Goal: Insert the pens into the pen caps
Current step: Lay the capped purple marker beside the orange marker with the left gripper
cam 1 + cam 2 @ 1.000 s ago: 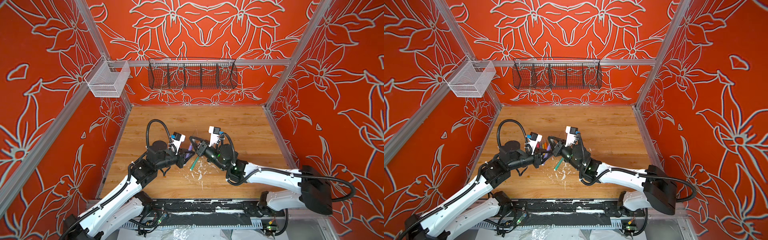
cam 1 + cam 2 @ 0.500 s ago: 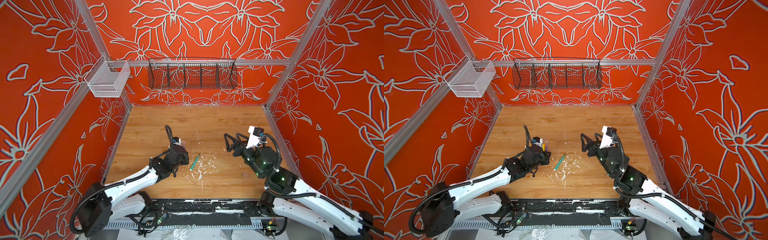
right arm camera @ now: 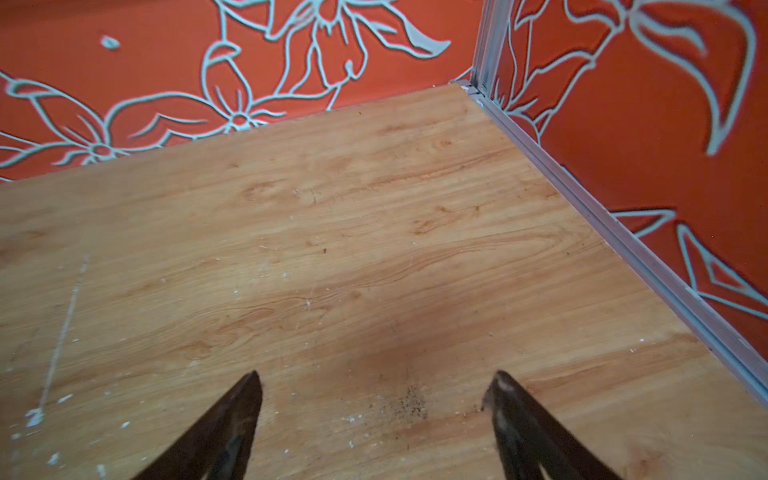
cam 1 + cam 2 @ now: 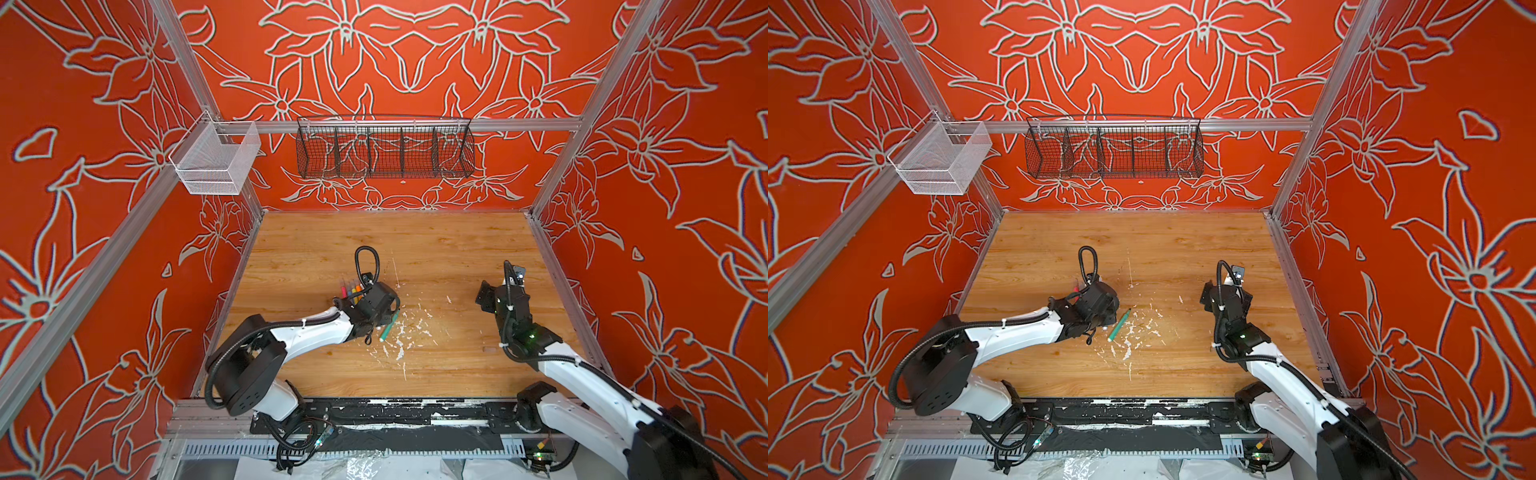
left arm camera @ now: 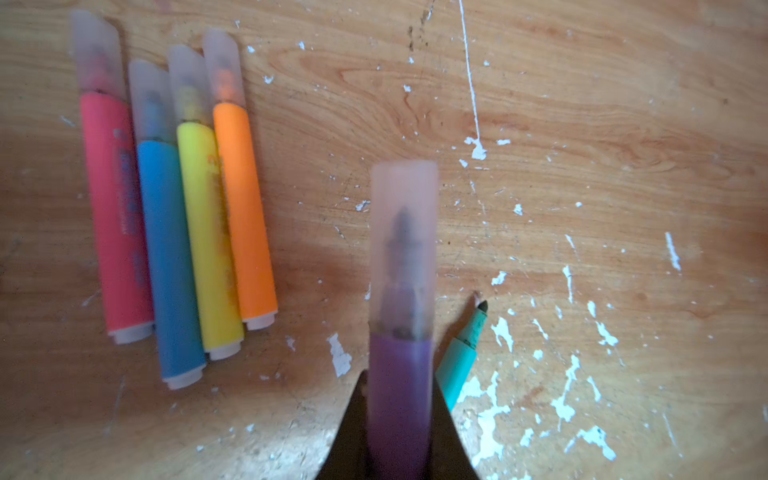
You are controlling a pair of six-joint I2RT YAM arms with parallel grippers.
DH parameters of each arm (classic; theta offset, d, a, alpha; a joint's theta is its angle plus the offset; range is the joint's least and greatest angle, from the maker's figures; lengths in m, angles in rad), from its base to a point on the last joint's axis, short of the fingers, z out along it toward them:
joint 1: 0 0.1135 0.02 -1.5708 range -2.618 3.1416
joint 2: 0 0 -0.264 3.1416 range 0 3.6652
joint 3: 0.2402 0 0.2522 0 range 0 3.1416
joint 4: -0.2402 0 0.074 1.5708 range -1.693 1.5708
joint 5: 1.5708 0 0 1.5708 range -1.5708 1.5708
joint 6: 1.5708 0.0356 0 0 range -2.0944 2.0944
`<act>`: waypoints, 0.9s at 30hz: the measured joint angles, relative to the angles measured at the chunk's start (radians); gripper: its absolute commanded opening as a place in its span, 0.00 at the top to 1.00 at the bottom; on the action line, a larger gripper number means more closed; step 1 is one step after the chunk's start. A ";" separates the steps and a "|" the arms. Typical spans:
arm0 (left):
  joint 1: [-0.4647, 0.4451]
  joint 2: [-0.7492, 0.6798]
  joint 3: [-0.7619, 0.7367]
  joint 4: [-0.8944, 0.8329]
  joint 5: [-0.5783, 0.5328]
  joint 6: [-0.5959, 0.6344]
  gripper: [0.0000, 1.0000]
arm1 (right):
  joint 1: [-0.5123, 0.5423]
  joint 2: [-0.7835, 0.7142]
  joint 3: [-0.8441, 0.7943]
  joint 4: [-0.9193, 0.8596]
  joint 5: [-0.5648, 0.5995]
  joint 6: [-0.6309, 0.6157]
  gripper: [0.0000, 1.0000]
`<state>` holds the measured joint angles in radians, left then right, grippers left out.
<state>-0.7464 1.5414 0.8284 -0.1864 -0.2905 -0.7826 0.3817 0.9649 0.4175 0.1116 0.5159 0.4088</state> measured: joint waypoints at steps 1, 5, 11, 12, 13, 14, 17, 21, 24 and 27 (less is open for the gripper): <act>0.000 0.028 0.021 -0.008 -0.007 0.000 1.00 | -0.008 0.021 0.000 0.006 -0.002 0.000 0.16; 0.000 0.135 0.101 -0.047 -0.061 -0.001 1.00 | -0.018 0.052 0.000 0.021 -0.003 0.004 0.16; 0.032 0.290 0.223 -0.128 -0.150 0.002 1.00 | -0.019 0.045 -0.002 0.048 -0.010 0.010 0.16; 0.047 0.315 0.249 -0.144 -0.160 0.003 1.00 | -0.019 0.043 -0.004 0.054 -0.011 0.011 0.15; 0.062 0.338 0.280 -0.153 -0.173 0.005 1.00 | -0.019 0.042 -0.006 0.058 -0.012 0.011 0.16; 0.076 0.358 0.307 -0.163 -0.183 0.007 1.00 | -0.019 0.041 -0.007 0.060 -0.016 0.010 0.15; 0.105 0.403 0.363 -0.198 -0.231 0.010 1.00 | -0.019 0.041 -0.009 0.067 -0.028 0.010 0.16; 0.105 0.432 0.400 -0.249 -0.284 0.008 1.00 | -0.019 0.049 -0.009 0.082 -0.032 0.010 0.16; 0.103 0.443 0.415 -0.283 -0.314 0.004 0.90 | -0.019 0.063 -0.009 0.084 -0.038 0.010 0.17; 0.103 0.445 0.415 -0.307 -0.333 0.004 0.83 | -0.019 0.074 -0.009 0.084 -0.043 0.010 0.17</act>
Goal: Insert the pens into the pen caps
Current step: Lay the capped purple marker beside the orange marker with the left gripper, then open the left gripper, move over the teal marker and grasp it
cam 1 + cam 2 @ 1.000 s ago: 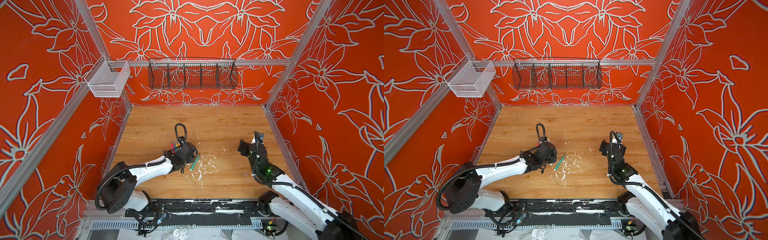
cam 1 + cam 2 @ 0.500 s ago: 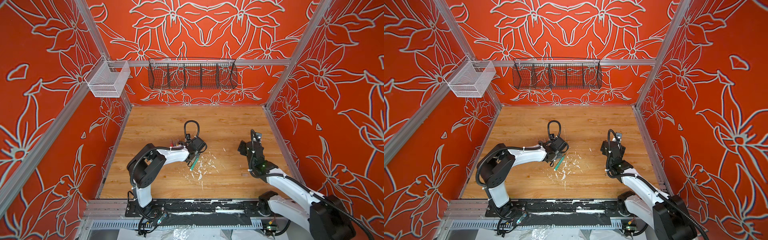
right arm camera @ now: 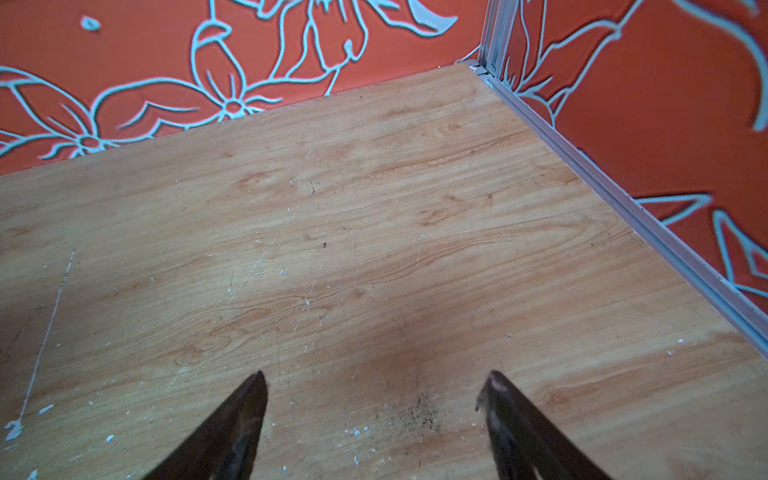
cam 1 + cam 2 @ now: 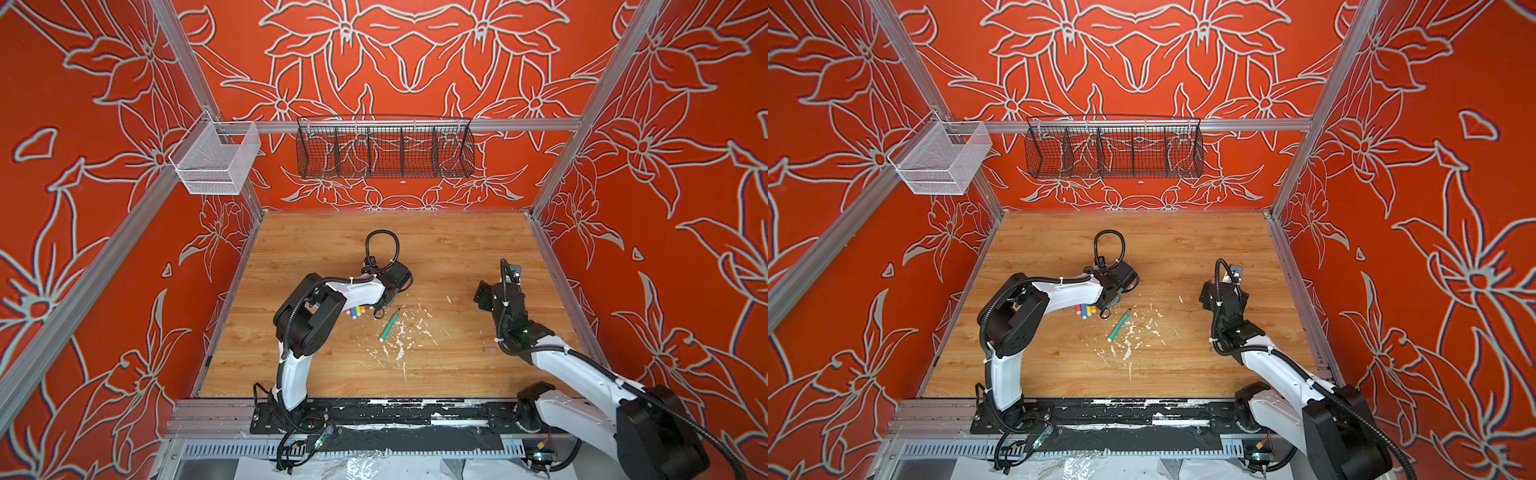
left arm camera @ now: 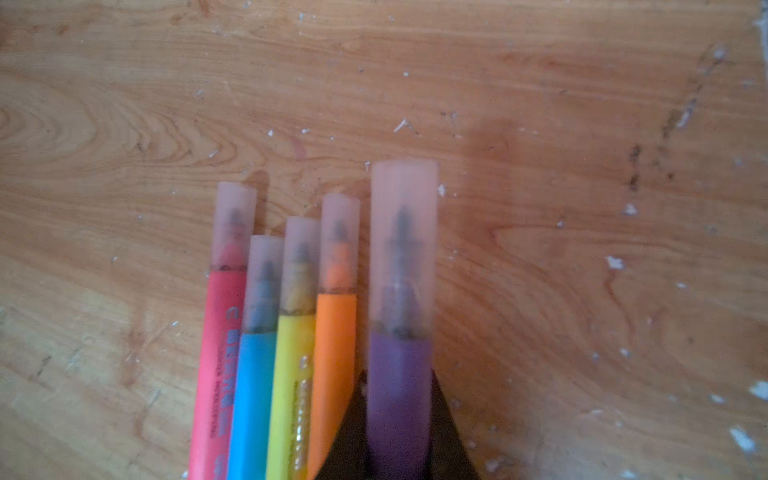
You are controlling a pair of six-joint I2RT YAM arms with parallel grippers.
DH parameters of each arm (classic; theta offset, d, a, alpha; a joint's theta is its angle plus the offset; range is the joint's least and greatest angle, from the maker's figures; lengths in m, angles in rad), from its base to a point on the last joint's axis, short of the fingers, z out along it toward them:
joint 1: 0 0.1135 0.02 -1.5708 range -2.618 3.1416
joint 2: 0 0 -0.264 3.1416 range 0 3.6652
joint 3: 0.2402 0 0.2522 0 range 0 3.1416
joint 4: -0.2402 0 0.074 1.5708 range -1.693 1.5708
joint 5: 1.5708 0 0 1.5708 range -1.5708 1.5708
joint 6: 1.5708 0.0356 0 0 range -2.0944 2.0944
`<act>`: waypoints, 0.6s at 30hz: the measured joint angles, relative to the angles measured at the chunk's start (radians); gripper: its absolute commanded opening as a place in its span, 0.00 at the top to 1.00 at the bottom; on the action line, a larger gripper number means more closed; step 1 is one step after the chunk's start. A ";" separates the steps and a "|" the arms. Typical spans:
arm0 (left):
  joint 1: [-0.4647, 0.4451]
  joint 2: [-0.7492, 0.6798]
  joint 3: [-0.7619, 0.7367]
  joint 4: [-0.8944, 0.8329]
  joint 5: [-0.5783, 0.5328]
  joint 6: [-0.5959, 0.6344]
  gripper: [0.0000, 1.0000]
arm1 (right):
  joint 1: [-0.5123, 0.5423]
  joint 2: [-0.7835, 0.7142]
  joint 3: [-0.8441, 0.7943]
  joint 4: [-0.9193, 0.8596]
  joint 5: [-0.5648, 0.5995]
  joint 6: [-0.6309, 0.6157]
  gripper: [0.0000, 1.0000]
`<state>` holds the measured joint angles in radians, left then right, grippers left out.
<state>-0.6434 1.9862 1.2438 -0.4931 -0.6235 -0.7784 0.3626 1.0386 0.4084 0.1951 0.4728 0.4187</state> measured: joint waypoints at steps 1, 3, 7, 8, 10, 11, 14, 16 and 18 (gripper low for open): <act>0.000 0.000 0.000 -0.006 -0.003 0.001 0.81 | 0.000 0.001 0.000 0.000 -0.002 0.000 0.17; 0.000 0.000 0.003 -0.015 -0.004 0.005 0.79 | 0.000 0.001 0.000 0.001 -0.003 0.000 0.17; 0.000 -0.005 0.013 -0.022 -0.004 0.032 0.73 | 0.000 0.001 0.000 0.001 -0.010 0.000 0.17; 0.000 -0.011 0.014 -0.024 -0.003 0.037 0.72 | 0.000 0.001 0.000 0.001 -0.011 0.000 0.17; -0.001 -0.036 0.014 -0.032 -0.004 0.051 0.71 | 0.000 0.001 0.000 0.001 -0.013 0.000 0.17; -0.002 -0.051 0.014 -0.035 -0.005 0.056 0.71 | 0.000 0.001 0.000 0.002 -0.015 0.000 0.17; -0.015 -0.123 0.014 -0.052 -0.012 0.073 0.71 | 0.000 0.003 0.000 0.004 -0.022 -0.001 0.17; -0.037 -0.188 0.011 -0.056 -0.026 0.085 0.70 | 0.000 0.006 0.000 0.005 -0.028 -0.001 0.16; -0.067 -0.258 -0.003 -0.055 -0.035 0.095 0.70 | 0.000 0.007 0.000 0.005 -0.031 -0.002 0.17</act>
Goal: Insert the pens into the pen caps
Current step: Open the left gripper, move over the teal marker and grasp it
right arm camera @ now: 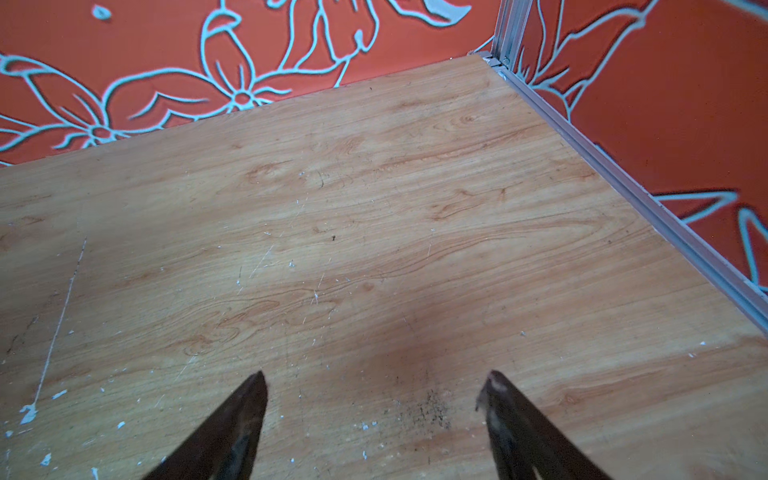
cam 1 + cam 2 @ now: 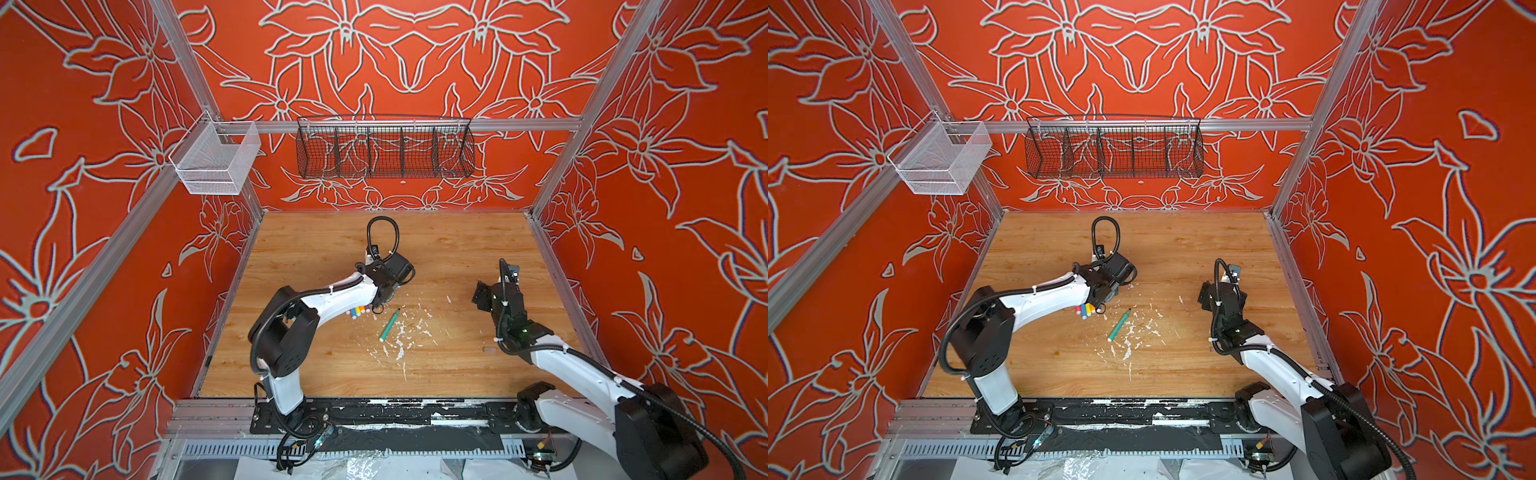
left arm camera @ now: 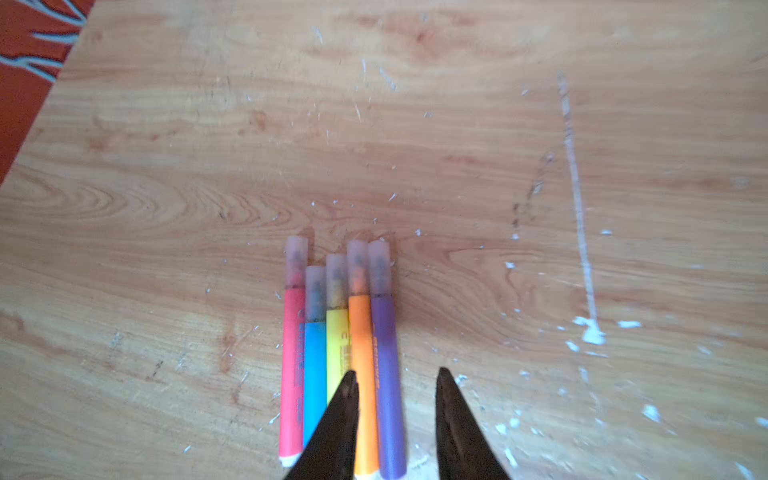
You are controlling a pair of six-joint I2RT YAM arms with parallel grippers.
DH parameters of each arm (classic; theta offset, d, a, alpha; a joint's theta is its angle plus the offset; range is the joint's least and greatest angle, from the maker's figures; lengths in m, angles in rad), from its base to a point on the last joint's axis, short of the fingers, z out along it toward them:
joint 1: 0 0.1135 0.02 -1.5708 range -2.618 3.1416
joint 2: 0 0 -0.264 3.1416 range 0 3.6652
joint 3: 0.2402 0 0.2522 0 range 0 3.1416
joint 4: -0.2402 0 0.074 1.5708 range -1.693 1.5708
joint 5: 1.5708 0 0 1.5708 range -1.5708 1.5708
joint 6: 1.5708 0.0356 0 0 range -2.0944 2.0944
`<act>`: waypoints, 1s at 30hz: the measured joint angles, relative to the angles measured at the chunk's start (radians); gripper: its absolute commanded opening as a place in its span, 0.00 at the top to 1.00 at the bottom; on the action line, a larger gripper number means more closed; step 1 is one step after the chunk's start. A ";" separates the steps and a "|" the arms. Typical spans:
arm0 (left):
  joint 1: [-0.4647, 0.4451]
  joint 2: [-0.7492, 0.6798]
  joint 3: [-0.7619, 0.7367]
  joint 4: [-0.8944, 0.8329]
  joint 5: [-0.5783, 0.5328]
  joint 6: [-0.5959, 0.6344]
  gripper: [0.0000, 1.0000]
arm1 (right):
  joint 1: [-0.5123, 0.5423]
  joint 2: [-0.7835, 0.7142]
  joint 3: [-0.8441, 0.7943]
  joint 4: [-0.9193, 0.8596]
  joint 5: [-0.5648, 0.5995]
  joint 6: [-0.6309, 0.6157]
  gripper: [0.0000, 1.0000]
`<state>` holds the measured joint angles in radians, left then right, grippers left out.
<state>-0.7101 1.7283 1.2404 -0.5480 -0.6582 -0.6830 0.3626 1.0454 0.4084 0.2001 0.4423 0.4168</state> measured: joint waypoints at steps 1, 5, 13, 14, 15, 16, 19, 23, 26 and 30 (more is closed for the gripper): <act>-0.018 -0.039 -0.015 0.002 -0.002 0.007 0.70 | 0.000 0.000 0.000 0.000 -0.003 -0.002 0.17; -0.075 -0.172 -0.103 0.019 0.038 0.031 0.70 | 0.000 0.000 0.000 0.001 -0.007 -0.006 0.16; -0.097 -0.322 -0.362 0.118 0.305 0.106 0.70 | 0.000 0.000 0.000 0.001 -0.014 -0.011 0.16; -0.100 -0.330 -0.382 0.130 0.334 0.112 0.70 | 0.000 0.000 0.000 0.001 -0.014 -0.011 0.16; -0.102 -0.336 -0.400 0.143 0.360 0.117 0.69 | 0.000 0.000 0.000 0.001 -0.015 -0.012 0.16; -0.104 -0.342 -0.413 0.152 0.382 0.121 0.69 | 0.000 0.000 0.000 0.001 -0.015 -0.012 0.16; -0.110 -0.349 -0.447 0.188 0.438 0.130 0.68 | 0.000 0.000 0.000 0.001 -0.016 -0.013 0.16; -0.116 -0.336 -0.464 0.215 0.478 0.137 0.68 | 0.000 0.000 0.000 0.001 -0.017 -0.013 0.16; -0.121 -0.291 -0.461 0.235 0.499 0.141 0.68 | 0.000 0.000 0.000 0.001 -0.019 -0.013 0.16; -0.134 -0.207 -0.433 0.225 0.515 0.143 0.66 | 0.000 0.000 0.000 0.001 -0.022 -0.013 0.16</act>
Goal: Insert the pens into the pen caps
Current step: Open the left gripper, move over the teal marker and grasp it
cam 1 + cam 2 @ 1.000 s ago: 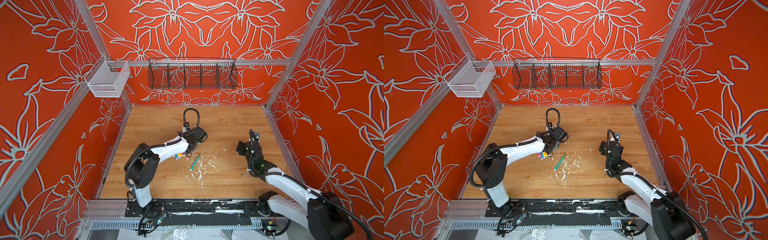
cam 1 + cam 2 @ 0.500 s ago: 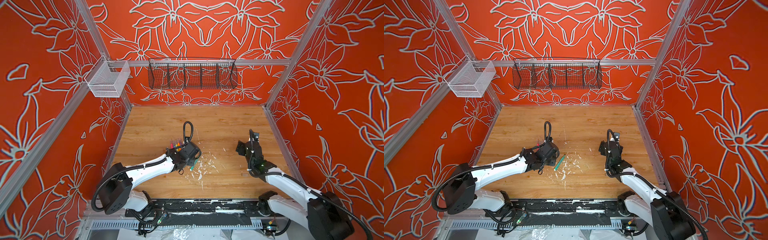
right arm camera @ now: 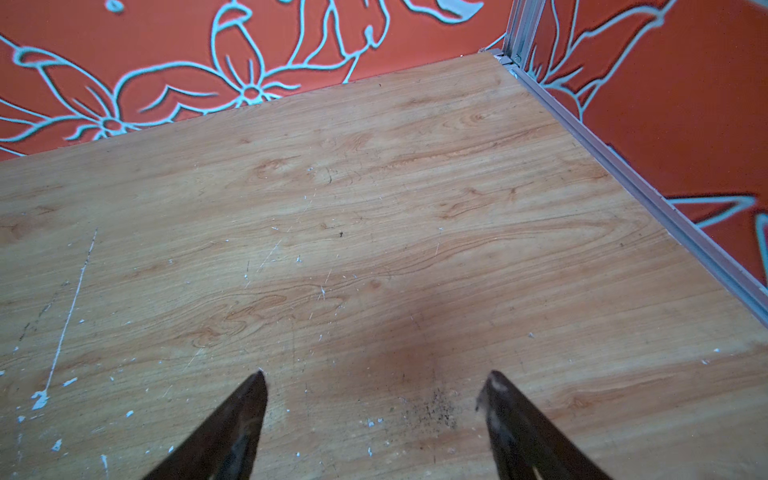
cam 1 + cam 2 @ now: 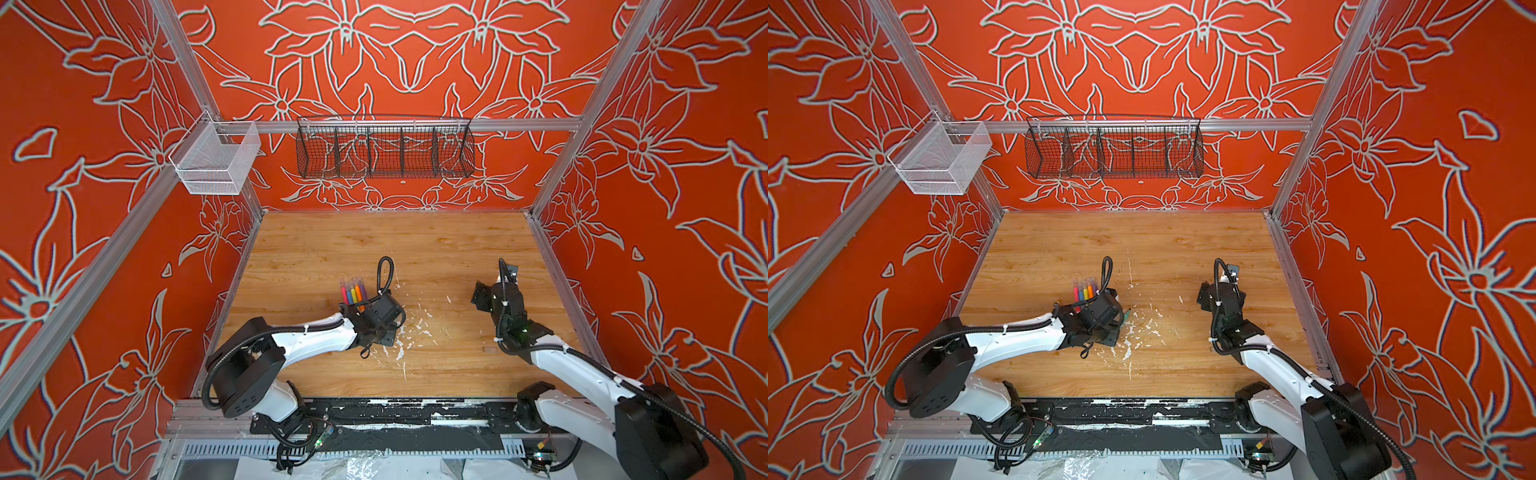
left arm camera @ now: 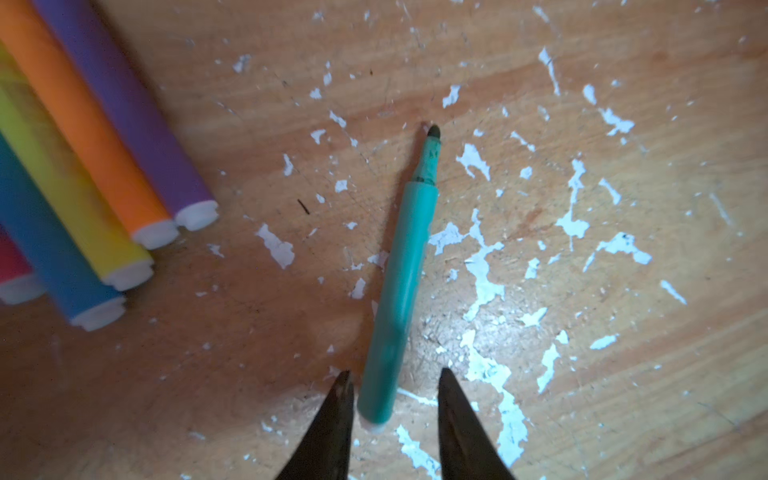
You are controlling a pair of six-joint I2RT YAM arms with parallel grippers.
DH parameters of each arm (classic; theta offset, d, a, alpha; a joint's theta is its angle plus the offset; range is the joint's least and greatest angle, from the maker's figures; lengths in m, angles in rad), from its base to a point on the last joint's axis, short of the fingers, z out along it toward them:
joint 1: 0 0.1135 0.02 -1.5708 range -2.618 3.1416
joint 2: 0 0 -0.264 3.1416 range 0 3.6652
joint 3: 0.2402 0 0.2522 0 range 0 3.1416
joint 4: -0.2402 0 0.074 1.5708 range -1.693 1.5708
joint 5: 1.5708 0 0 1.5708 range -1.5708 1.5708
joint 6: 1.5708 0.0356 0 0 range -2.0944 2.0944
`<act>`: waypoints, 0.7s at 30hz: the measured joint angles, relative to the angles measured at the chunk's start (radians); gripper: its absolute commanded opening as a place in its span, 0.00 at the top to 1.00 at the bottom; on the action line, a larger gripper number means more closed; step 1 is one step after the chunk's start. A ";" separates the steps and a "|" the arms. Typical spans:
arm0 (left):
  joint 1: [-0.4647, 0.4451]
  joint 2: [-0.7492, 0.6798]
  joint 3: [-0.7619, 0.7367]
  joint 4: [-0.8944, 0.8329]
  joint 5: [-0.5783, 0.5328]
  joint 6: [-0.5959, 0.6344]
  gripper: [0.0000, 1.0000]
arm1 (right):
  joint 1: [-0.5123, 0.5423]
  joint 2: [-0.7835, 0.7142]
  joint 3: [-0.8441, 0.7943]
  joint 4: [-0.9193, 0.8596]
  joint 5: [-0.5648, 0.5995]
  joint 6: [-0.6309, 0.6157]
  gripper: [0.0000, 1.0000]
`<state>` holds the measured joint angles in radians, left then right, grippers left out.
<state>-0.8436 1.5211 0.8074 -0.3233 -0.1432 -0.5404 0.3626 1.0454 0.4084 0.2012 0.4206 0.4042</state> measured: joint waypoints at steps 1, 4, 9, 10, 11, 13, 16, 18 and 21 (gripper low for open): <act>-0.002 0.019 0.011 -0.006 0.000 0.000 0.66 | 0.000 0.000 0.000 0.000 0.000 0.000 0.16; -0.006 0.072 0.048 -0.028 -0.001 -0.002 0.66 | 0.000 0.000 0.000 0.000 0.000 0.000 0.16; -0.009 0.116 0.069 -0.045 -0.014 -0.008 0.67 | 0.000 0.000 0.000 0.000 -0.001 0.000 0.16; -0.009 0.119 0.070 -0.045 -0.016 -0.009 0.67 | 0.000 0.000 0.000 0.000 -0.001 0.000 0.16; -0.009 0.121 0.072 -0.045 -0.018 -0.010 0.68 | 0.000 0.000 0.000 0.000 -0.001 0.000 0.16; -0.009 0.125 0.076 -0.050 -0.023 -0.010 0.73 | 0.000 0.000 0.000 0.000 -0.001 0.000 0.16; -0.010 0.139 0.092 -0.068 -0.047 -0.013 0.83 | 0.000 0.000 0.000 0.000 -0.001 0.000 0.16; -0.010 0.150 0.105 -0.076 -0.061 -0.014 0.88 | 0.000 0.000 0.000 0.000 -0.001 0.000 0.16; -0.013 0.165 0.122 -0.087 -0.085 -0.014 0.92 | 0.000 0.000 0.000 0.000 -0.001 0.000 0.16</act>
<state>-0.8570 1.6859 0.9295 -0.4099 -0.2283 -0.5549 0.3626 1.0454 0.4084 0.2012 0.4194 0.4038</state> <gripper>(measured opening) 0.126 0.838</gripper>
